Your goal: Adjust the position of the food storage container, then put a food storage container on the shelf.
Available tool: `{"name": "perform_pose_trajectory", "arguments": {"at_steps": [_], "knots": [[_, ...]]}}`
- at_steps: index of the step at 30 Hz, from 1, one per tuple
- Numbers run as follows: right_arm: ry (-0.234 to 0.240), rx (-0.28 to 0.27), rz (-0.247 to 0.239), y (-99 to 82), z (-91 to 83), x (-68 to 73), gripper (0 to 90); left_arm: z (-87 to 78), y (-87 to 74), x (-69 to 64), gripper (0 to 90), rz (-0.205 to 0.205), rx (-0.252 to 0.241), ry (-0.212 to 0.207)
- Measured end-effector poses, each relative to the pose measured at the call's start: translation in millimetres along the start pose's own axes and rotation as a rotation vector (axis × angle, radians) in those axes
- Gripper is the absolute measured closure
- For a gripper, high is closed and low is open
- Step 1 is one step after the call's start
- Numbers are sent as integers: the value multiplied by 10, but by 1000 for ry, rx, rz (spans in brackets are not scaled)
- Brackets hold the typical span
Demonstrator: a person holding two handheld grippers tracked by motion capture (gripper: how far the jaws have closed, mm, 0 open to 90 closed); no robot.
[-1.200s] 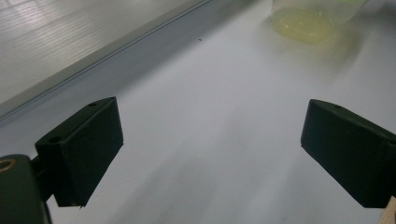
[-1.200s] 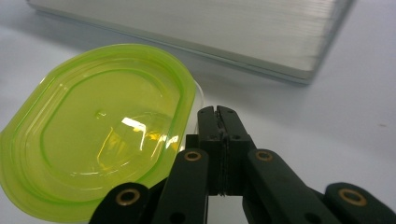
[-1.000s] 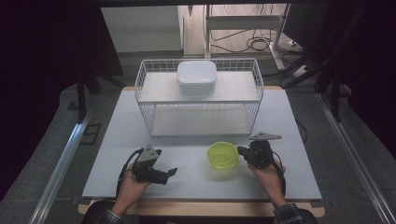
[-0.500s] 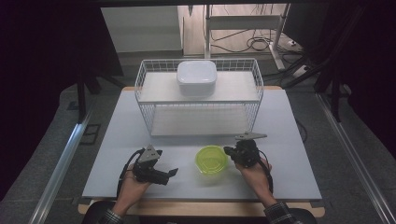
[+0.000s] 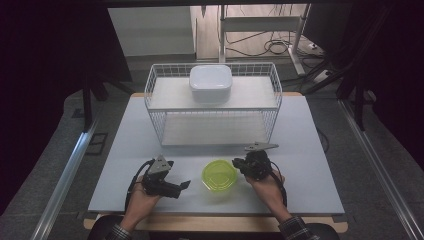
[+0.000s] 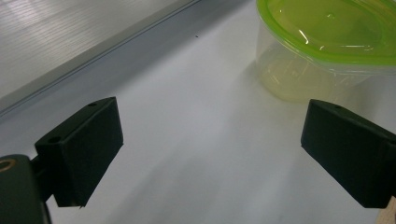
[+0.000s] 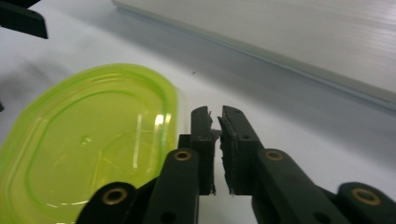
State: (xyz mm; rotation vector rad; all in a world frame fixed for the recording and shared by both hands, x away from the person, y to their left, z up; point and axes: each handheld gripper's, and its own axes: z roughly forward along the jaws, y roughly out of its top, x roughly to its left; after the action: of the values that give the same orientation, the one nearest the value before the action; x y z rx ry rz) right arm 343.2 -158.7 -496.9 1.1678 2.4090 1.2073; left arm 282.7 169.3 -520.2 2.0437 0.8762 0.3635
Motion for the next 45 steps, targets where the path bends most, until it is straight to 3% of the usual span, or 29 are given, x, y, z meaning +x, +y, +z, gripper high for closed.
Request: {"name": "perform_pose_trajectory", "arguments": {"at_steps": [7, 22, 36, 45], "knots": [[-28, -30, -22, 10, -112, -75, 746, 1, -5, 6, 53, 2, 6, 0], [-68, -25, -102, -74, -219, -127, 429, 17, -19, 21, 53, 0, 21, 2], [-71, 16, -120, -163, -143, -208, 235, 28, -33, 32, 52, 1, 28, 3], [-69, 10, -93, -174, -133, -249, 147, 30, -33, 32, 52, 1, 29, 2]]}}
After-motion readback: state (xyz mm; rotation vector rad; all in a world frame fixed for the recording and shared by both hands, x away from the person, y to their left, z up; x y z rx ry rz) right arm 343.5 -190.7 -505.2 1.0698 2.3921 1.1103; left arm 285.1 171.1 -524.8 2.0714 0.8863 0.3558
